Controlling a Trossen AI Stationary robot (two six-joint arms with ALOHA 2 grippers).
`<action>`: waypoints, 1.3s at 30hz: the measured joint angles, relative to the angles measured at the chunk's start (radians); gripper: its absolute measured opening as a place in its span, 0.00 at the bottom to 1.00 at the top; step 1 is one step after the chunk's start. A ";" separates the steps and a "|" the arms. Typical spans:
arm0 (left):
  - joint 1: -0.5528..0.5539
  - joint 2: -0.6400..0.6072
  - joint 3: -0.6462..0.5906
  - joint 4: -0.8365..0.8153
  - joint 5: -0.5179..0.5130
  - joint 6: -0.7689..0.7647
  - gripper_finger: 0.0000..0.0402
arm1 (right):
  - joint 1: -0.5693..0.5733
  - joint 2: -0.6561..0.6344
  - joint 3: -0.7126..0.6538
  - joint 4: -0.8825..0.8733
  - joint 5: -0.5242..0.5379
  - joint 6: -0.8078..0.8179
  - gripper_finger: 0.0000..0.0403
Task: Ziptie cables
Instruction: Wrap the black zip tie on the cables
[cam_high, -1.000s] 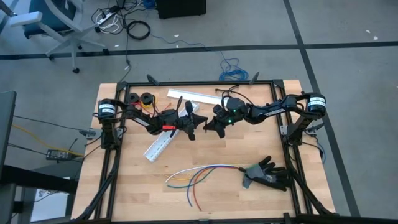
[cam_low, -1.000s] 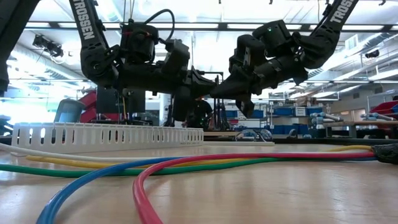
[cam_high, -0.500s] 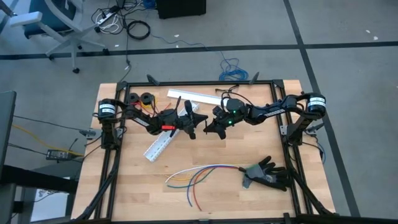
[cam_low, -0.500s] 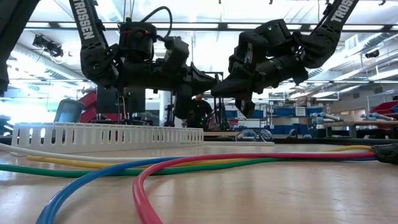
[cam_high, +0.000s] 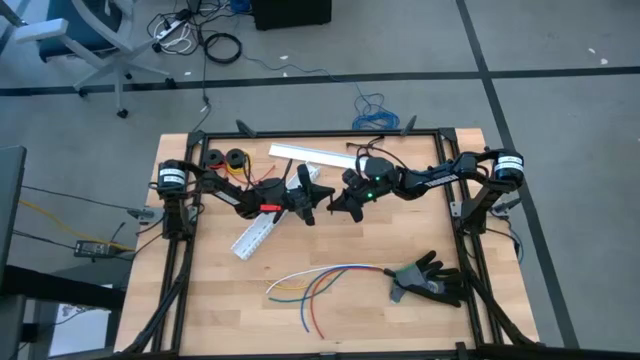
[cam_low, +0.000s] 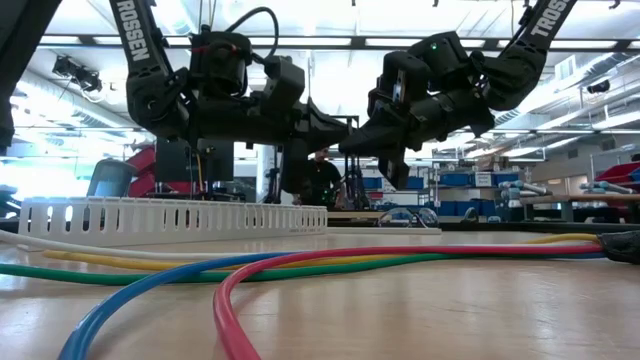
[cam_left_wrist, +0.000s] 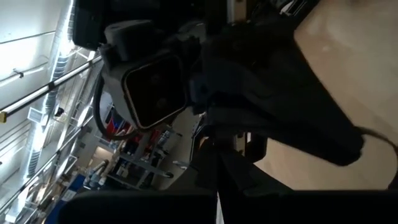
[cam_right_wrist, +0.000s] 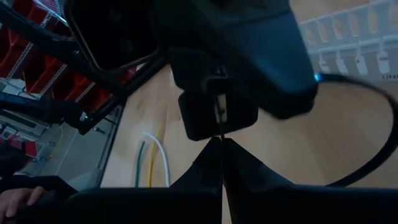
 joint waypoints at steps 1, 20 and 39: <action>0.000 0.000 0.000 0.000 0.000 0.000 0.00 | 0.000 0.000 0.000 0.012 0.000 0.000 0.00; -0.006 0.000 0.000 -0.046 -0.034 0.001 0.00 | -0.058 0.000 0.000 0.070 0.002 0.013 0.00; -0.008 0.000 0.000 -0.047 -0.051 -0.060 0.00 | -0.077 -0.001 0.000 0.070 -0.059 -0.110 0.13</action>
